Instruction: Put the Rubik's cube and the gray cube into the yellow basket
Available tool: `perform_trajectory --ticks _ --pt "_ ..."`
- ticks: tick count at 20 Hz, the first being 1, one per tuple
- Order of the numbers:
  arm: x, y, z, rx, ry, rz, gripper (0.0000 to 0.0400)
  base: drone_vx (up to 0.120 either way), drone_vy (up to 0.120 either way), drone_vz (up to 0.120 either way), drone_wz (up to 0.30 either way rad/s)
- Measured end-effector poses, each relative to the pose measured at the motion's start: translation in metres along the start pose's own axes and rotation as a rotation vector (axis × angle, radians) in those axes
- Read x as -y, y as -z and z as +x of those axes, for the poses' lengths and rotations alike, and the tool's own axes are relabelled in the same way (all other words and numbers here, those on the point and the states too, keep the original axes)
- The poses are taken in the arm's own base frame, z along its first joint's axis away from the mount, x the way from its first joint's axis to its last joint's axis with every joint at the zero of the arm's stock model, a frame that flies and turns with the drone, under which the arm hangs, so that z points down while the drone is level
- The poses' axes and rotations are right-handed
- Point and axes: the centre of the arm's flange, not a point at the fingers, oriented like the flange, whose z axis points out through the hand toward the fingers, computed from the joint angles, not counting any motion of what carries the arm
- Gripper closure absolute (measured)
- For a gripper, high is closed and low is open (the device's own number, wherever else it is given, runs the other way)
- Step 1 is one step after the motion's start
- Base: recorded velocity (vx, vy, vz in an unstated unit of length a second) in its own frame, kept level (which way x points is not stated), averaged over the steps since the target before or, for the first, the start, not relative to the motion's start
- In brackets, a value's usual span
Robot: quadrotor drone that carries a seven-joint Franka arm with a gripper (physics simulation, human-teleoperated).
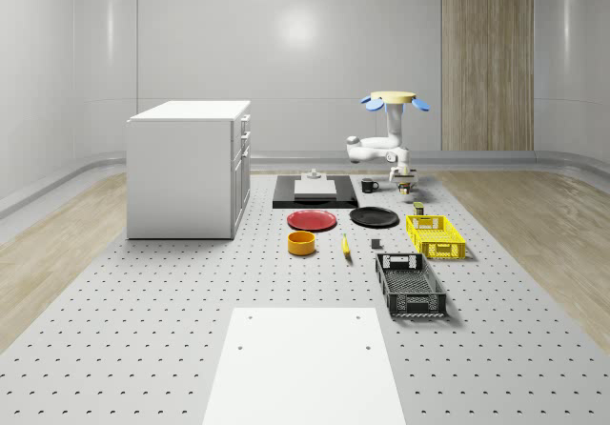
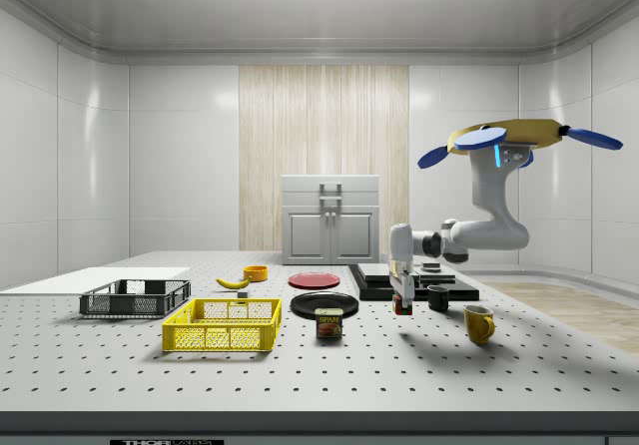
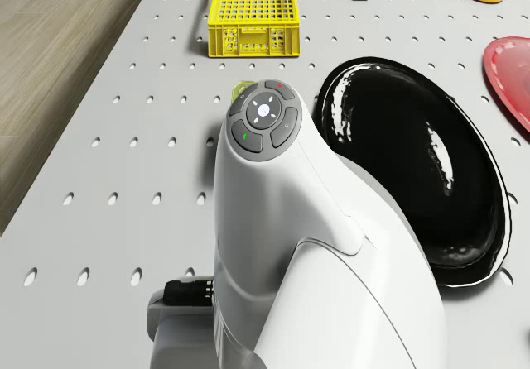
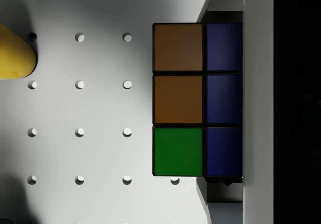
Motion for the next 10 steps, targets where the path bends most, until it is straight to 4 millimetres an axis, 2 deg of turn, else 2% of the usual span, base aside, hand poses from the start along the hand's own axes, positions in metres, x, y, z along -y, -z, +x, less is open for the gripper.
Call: perform_trajectory --ticks 3,8,10 --pt "0.0000 0.0046 0.0000 0.000 0.000 0.000 0.0075 0.000 0.000 0.120 0.000" --pt "0.0000 0.0080 0.0000 0.000 0.000 0.000 0.0075 0.120 0.000 0.120 0.000" --pt "0.0000 0.0086 0.0000 0.000 0.000 0.000 0.0075 0.120 0.000 0.000 0.000"
